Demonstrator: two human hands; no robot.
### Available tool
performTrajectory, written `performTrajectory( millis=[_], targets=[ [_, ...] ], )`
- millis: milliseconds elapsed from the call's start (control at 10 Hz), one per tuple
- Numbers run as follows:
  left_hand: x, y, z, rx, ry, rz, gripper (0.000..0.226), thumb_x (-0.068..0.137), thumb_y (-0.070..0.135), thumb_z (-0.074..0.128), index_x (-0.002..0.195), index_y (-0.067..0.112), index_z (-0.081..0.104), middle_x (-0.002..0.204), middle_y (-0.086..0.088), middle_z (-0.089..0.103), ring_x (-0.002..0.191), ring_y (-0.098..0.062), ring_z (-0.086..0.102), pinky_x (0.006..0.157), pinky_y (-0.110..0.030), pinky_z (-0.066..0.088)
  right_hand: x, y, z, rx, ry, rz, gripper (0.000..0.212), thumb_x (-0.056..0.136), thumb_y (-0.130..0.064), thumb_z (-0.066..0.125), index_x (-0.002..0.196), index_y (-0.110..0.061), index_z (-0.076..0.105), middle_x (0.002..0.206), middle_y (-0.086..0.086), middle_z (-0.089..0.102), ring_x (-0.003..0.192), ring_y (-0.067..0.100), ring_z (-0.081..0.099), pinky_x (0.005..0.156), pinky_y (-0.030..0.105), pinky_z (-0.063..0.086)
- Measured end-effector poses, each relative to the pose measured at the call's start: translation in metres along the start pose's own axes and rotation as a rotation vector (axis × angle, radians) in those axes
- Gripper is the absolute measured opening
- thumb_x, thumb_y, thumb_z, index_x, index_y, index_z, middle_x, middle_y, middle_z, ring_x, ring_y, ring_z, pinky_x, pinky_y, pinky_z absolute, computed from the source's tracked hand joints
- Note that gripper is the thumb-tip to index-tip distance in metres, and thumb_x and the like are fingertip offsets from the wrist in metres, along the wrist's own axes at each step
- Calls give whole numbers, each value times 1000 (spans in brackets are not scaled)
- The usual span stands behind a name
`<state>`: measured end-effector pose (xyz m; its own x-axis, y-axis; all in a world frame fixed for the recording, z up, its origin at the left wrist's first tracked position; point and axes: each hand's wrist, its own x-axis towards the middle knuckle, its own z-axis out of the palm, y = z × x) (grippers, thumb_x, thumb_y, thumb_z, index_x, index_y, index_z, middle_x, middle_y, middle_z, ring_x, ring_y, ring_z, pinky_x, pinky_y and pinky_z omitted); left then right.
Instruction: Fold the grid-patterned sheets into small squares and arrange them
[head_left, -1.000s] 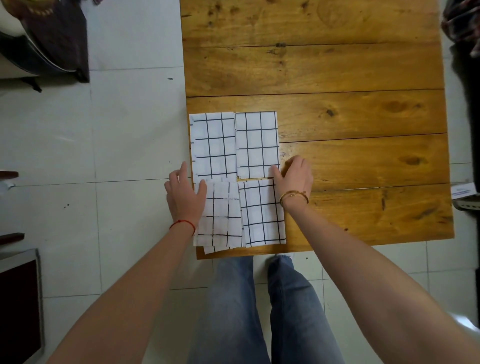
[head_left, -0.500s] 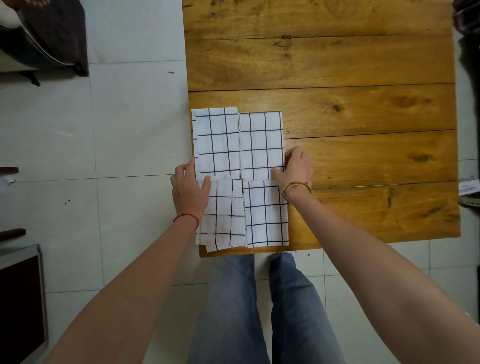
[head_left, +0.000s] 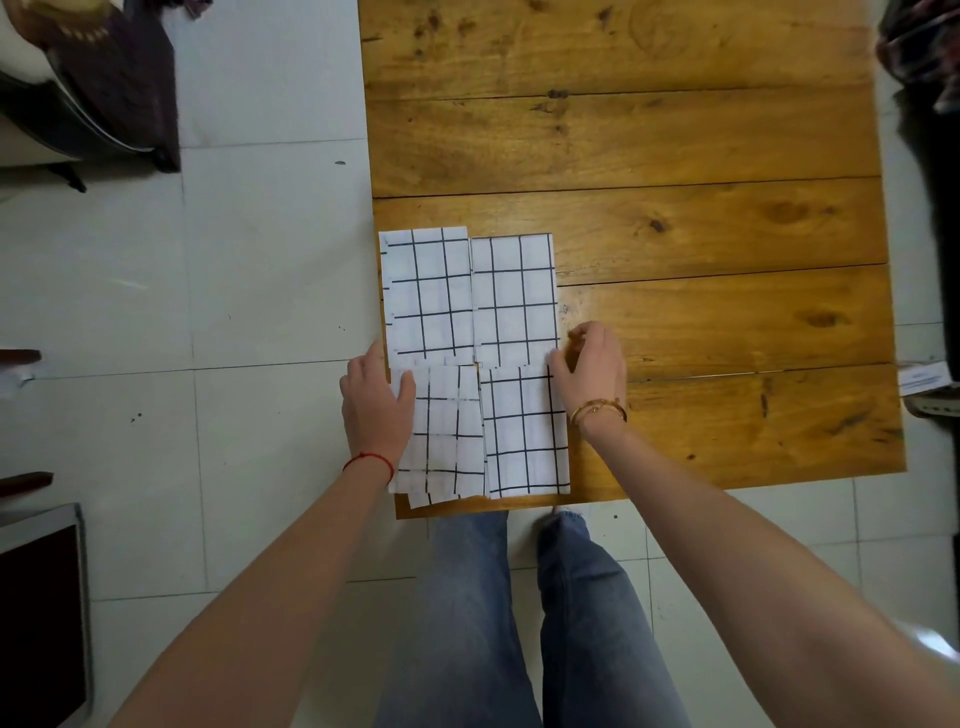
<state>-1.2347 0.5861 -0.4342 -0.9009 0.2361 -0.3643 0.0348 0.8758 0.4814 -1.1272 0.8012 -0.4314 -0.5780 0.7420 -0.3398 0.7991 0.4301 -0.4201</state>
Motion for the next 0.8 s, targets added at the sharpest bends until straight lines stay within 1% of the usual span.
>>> performTrajectory(
  millis=[100, 200, 400, 600, 700, 800],
  targets=[
    [-25, -7, 6, 49, -29, -31, 54, 93, 27, 53, 142, 10, 38, 132, -11, 47, 117, -27, 43, 91, -37, 44, -25, 14, 2, -77, 12, -13, 39, 86, -33, 62, 116, -10, 50, 109, 7, 53, 101, 21, 49, 90, 34, 43],
    [-44, -9, 14, 105, -60, -84, 56, 92, 29, 55, 142, 9, 38, 134, -13, 45, 116, -29, 43, 91, -39, 45, -44, 22, 9, -104, -10, 19, 41, 86, -34, 62, 116, -9, 49, 109, 8, 52, 100, 23, 49, 90, 36, 42],
    [-54, -9, 20, 107, -71, -114, 60, 93, 28, 54, 145, 9, 32, 138, -12, 40, 120, -29, 40, 92, -40, 46, -57, 20, 19, -100, -52, -21, 39, 86, -31, 61, 113, -7, 49, 109, 11, 51, 101, 25, 48, 86, 35, 39],
    [-56, -9, 13, 114, -64, -103, 60, 92, 26, 54, 146, 9, 32, 139, -12, 41, 121, -31, 40, 93, -41, 43, -58, 24, 12, -70, -59, -18, 39, 85, -30, 62, 114, -8, 49, 109, 10, 52, 102, 24, 48, 88, 35, 40],
    [-64, -6, 3, 88, -22, -56, 62, 91, 26, 55, 146, 10, 32, 139, -13, 41, 121, -32, 41, 96, -42, 42, -58, 32, -1, -49, -55, -32, 41, 86, -30, 61, 118, -9, 49, 113, 10, 52, 104, 24, 48, 90, 35, 40],
    [-76, 7, -14, 46, -13, 3, 61, 92, 25, 55, 147, 12, 31, 140, -11, 41, 123, -31, 39, 98, -43, 38, -59, 36, -22, -41, -76, -60, 45, 88, -31, 59, 126, -9, 49, 121, 10, 52, 111, 25, 47, 96, 37, 39]
  ],
)
